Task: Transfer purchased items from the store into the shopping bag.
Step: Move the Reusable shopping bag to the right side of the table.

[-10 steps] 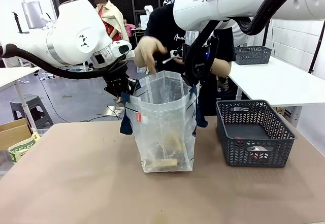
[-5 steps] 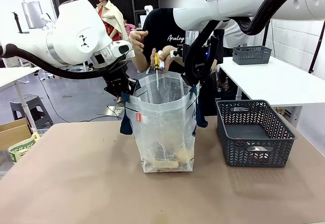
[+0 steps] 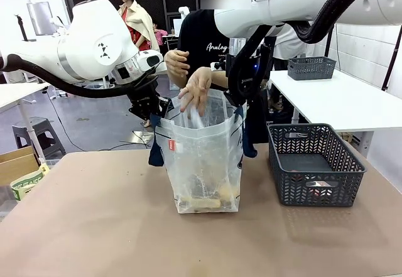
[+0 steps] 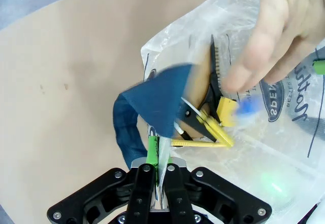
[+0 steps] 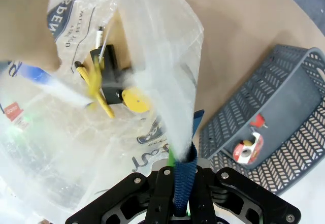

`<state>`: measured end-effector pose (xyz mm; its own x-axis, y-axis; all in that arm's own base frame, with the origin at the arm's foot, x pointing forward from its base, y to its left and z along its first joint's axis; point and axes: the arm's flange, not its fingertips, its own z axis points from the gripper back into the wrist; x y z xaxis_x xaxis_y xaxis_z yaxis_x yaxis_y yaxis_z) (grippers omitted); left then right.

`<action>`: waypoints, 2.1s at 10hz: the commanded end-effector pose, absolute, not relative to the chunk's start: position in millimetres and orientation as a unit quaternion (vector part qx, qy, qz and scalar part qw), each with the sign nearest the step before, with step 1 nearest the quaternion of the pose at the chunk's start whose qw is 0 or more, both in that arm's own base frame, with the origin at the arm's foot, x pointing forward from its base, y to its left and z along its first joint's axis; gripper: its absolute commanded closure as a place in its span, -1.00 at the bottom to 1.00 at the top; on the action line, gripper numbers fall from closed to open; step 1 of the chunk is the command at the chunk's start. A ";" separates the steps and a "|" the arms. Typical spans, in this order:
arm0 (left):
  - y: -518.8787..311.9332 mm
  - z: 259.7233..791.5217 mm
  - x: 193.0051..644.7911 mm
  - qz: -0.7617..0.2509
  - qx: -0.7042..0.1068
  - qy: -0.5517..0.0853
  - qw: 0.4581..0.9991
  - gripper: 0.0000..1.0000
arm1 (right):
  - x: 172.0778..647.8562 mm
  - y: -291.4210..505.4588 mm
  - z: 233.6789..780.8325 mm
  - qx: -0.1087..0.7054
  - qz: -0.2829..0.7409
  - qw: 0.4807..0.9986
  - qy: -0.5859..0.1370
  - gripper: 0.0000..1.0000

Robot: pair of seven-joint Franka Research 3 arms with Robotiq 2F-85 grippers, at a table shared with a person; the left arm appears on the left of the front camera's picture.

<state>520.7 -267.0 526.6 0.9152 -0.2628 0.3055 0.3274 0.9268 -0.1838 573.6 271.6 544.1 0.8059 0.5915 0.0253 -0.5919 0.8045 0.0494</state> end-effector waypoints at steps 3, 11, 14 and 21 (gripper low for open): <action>-265.4 527.0 521.1 -0.150 -0.117 -0.140 0.972 1.00 | 574.0 271.0 545.1 0.025 0.311 0.950 -0.006 1.00; -265.4 527.0 521.1 -0.150 -0.117 -0.140 0.972 1.00 | 574.0 271.0 545.1 0.025 0.311 0.950 -0.006 1.00; -265.4 527.0 521.1 -0.150 -0.117 -0.140 0.972 1.00 | 574.0 271.0 545.1 0.025 0.311 0.950 -0.006 1.00; -265.4 527.0 521.1 -0.150 -0.117 -0.140 0.972 1.00 | 574.0 271.0 545.1 0.025 0.311 0.950 -0.006 1.00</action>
<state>520.7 -267.1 526.6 0.9152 -0.2628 0.3055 0.3275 0.9268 -0.1838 573.6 271.6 544.0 0.8059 0.5915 0.0251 -0.5920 0.8045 0.0495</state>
